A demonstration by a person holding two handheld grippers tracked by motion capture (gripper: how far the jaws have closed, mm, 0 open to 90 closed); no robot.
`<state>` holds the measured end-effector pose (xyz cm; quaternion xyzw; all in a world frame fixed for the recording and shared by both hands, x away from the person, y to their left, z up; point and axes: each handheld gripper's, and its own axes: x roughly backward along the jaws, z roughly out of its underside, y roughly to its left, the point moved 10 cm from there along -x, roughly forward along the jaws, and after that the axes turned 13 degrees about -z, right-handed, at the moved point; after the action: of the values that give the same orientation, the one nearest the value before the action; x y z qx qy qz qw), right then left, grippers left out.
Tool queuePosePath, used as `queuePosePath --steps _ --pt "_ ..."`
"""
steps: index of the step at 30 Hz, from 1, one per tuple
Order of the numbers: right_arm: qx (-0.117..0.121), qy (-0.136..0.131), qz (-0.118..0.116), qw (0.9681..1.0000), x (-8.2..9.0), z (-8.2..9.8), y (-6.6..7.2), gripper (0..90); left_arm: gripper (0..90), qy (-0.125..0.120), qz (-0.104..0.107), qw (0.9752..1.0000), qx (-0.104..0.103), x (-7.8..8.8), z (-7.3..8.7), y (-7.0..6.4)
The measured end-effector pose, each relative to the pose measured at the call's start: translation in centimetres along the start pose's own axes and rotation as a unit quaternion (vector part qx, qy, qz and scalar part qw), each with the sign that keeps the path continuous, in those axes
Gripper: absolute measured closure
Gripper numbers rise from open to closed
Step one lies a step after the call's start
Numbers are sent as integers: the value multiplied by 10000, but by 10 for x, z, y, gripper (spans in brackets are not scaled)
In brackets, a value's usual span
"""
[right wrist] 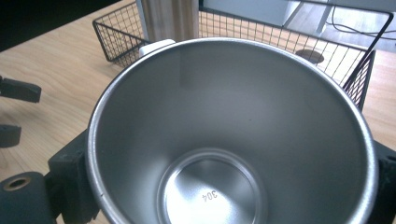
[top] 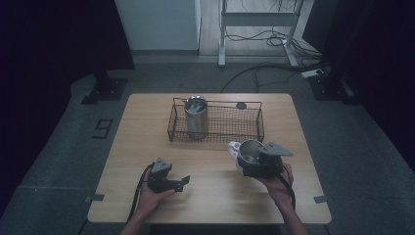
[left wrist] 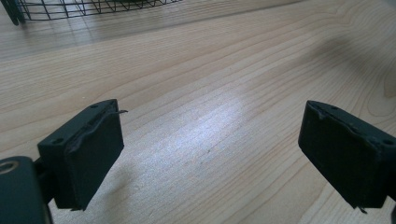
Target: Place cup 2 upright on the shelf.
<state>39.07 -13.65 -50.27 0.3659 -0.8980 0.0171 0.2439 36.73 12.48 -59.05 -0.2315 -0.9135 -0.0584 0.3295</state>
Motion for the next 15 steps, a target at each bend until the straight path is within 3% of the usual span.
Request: queuePosePath --steps 15 --pt "78 -110 -117 9998 3 -28 1 69 69 30 24 10000 20 0 1 1"
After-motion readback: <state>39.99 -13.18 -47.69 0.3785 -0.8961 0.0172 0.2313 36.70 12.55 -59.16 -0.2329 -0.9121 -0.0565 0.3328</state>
